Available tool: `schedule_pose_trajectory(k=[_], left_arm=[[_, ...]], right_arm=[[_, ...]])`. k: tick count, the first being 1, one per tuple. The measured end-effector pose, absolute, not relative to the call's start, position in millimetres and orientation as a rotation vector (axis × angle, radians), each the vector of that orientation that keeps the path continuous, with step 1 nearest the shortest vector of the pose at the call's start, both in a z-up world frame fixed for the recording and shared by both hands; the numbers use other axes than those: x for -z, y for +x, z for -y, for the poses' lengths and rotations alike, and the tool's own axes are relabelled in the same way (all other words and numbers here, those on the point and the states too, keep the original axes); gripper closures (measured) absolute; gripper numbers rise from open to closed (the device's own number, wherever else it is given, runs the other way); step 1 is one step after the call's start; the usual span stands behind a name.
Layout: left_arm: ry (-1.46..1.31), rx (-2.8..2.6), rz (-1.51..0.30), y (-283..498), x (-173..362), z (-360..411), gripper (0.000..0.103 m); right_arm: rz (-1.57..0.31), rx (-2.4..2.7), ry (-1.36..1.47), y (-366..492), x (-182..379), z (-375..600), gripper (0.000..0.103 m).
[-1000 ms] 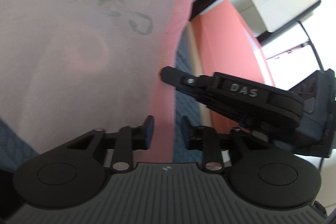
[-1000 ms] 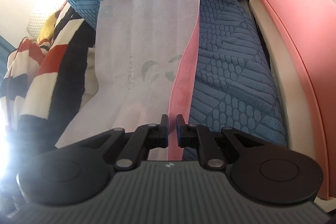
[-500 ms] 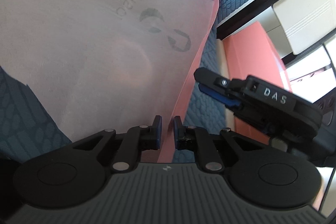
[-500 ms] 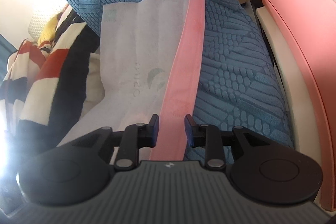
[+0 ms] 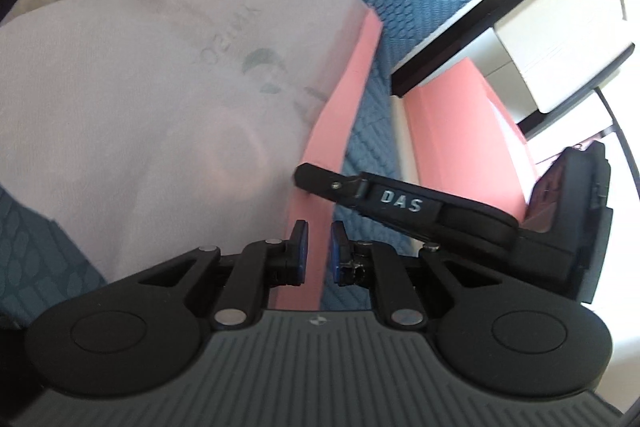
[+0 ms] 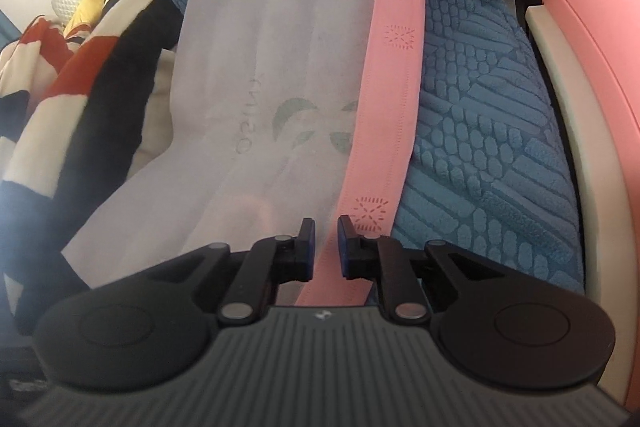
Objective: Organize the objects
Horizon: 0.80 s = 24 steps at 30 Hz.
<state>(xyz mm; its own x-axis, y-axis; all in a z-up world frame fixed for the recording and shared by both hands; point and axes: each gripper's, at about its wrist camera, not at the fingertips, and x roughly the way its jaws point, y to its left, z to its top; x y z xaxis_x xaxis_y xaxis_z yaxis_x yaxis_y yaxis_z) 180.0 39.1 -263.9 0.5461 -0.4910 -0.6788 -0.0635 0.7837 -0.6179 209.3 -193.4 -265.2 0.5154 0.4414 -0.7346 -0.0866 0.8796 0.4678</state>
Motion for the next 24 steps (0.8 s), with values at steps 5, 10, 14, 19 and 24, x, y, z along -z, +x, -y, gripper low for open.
schedule_pose_trajectory(k=[5,10,14,19,24], left_arm=[[-0.595,0.303,-1.004,184,269,-25,0.089],[-0.53,0.282,-1.06,187,281,-14,0.089],[-0.531,0.286,-1.064,187,282,-15,0.089],[-0.522,0.291,-1.068,186,284,-14,0.089],[-0.523,0.294,-1.08,188,285,-14,0.089]], right_arm=[[-0.996,-0.322,0.467,210,269,202,0.091],[-0.975,-0.31,0.475,209,265,202,0.084],[-0.906,-0.293,0.456,215,253,207,0.068],[-0.863,-0.216,0.528,230,255,229,0.062],[-0.857,-0.159,0.513,251,261,238,0.062]])
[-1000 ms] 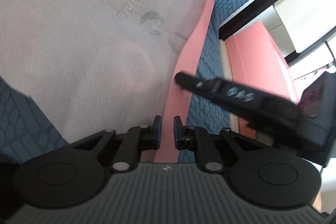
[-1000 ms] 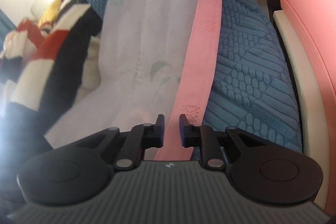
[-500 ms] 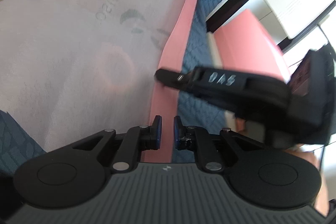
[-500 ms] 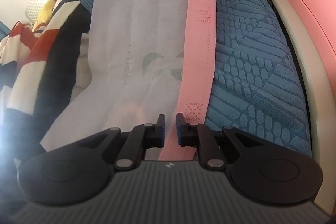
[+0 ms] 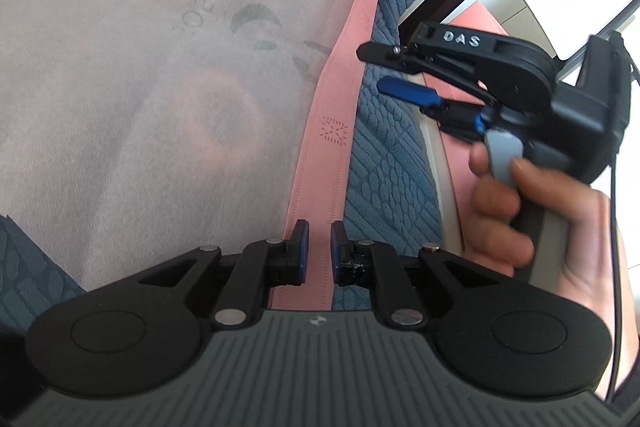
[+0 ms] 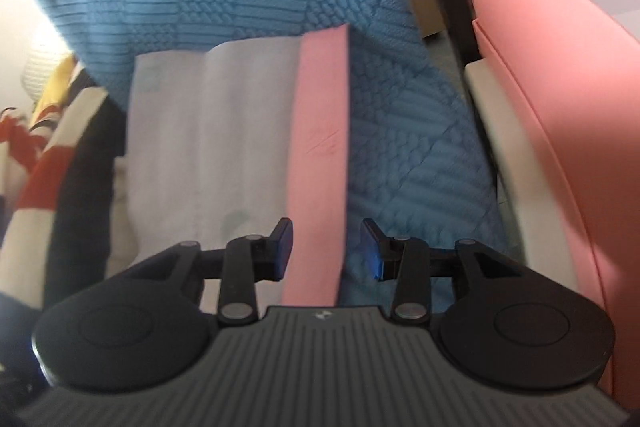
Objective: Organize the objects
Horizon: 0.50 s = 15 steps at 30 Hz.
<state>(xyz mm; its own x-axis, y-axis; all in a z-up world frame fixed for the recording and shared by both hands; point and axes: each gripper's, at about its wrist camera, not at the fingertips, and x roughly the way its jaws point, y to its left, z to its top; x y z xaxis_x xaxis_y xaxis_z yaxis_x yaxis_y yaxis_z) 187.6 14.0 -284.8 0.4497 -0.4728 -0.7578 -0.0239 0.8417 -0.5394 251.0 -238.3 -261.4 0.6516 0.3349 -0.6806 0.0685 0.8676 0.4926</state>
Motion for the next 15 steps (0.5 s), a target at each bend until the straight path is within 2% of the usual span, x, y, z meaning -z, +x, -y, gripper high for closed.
schedule_pose_trajectory(k=[11,15], left_arm=[[-0.565,0.293,-1.105,194,289,-19,0.089],[-0.582,0.285,-1.103,195,290,-22,0.089]], right_arm=[[-0.896,-0.22,0.595,282,277,233,0.062],[-0.916,-0.254,0.752,276,287,240,0.064]])
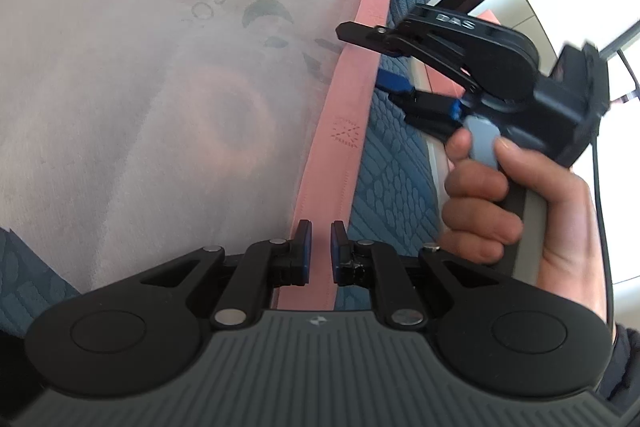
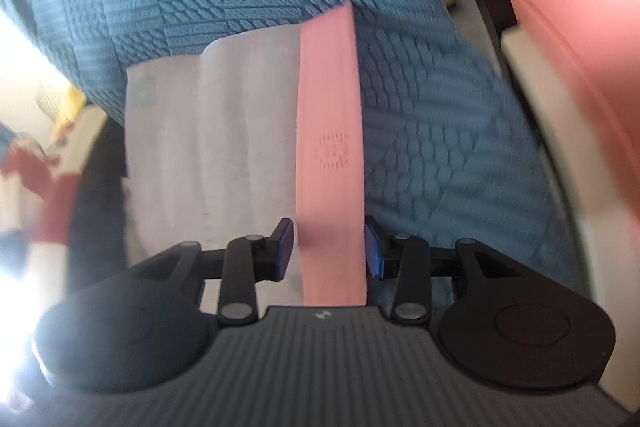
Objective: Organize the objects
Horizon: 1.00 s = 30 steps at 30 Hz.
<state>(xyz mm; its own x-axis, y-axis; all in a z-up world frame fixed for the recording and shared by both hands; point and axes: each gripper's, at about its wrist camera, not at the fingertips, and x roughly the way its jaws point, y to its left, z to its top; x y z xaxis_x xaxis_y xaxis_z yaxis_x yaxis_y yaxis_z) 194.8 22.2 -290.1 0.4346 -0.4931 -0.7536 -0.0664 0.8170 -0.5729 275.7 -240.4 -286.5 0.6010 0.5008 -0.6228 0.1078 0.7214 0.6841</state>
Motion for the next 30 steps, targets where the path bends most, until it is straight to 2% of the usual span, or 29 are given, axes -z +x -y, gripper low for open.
schedule_pose_trajectory(k=[3,8,11,22,26,30], left_arm=[[-0.593,0.27,-1.098,196,290,-24,0.089],[-0.607,0.25,-1.096,196,290,-29,0.089],[-0.599,0.252,-1.095,196,289,-29,0.089],[-0.588,0.4,-1.027,191,278,-15,0.087],[-0.573,0.429,-1.019,192,277,-8,0.068],[-0.538,0.447,-1.005,191,277,-4,0.067]], right_arm=[[-0.923,-0.274,0.801,268,289,241,0.067],[-0.959,-0.302,0.822,256,291,241,0.086],[-0.97,-0.288,0.735,251,286,234,0.096],[-0.967,-0.226,0.61,233,264,232,0.098],[-0.962,-0.218,0.593,223,254,233,0.098],[-0.951,-0.224,0.596,214,243,234,0.098]])
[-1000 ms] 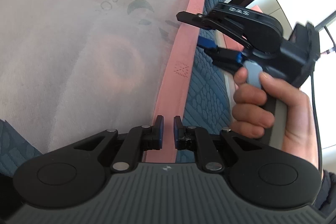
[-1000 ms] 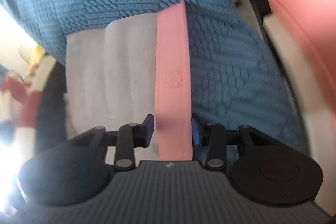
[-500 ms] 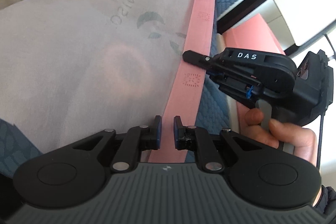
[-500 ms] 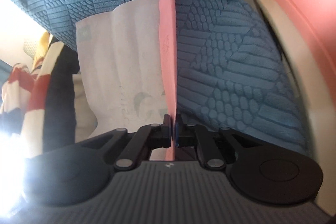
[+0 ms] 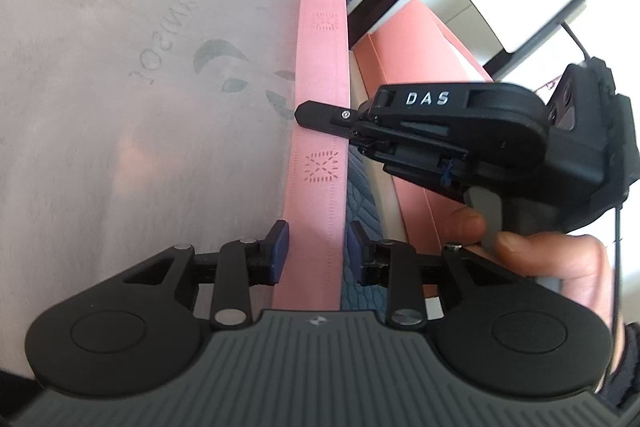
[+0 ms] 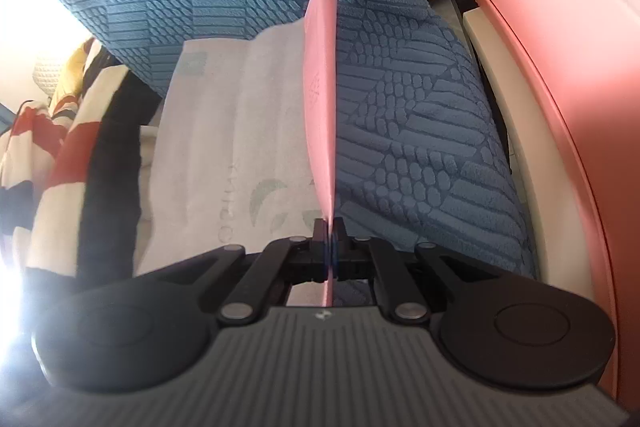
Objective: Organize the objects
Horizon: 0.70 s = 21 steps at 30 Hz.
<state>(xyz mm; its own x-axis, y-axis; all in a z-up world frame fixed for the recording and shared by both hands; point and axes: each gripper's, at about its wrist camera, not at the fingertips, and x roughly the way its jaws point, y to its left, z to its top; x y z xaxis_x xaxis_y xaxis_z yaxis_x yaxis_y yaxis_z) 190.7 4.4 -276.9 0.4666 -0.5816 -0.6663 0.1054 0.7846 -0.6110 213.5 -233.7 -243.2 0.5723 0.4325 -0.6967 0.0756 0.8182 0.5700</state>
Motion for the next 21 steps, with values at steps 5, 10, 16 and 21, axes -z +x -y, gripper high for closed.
schedule_pose_trajectory(k=[5,10,16,21], left_arm=[[-0.492,0.455,-0.979,185,278,1,0.067],[-0.447,0.467,-0.955,184,277,12,0.067],[-0.41,0.428,-0.941,192,279,16,0.067],[-0.351,0.4,-0.919,196,282,39,0.067]], right_arm=[[-0.95,-0.212,0.606,210,235,237,0.098],[-0.965,-0.202,0.591,205,235,238,0.098],[-0.979,-0.192,0.6,202,236,242,0.098],[-0.986,-0.186,0.59,202,235,241,0.098]])
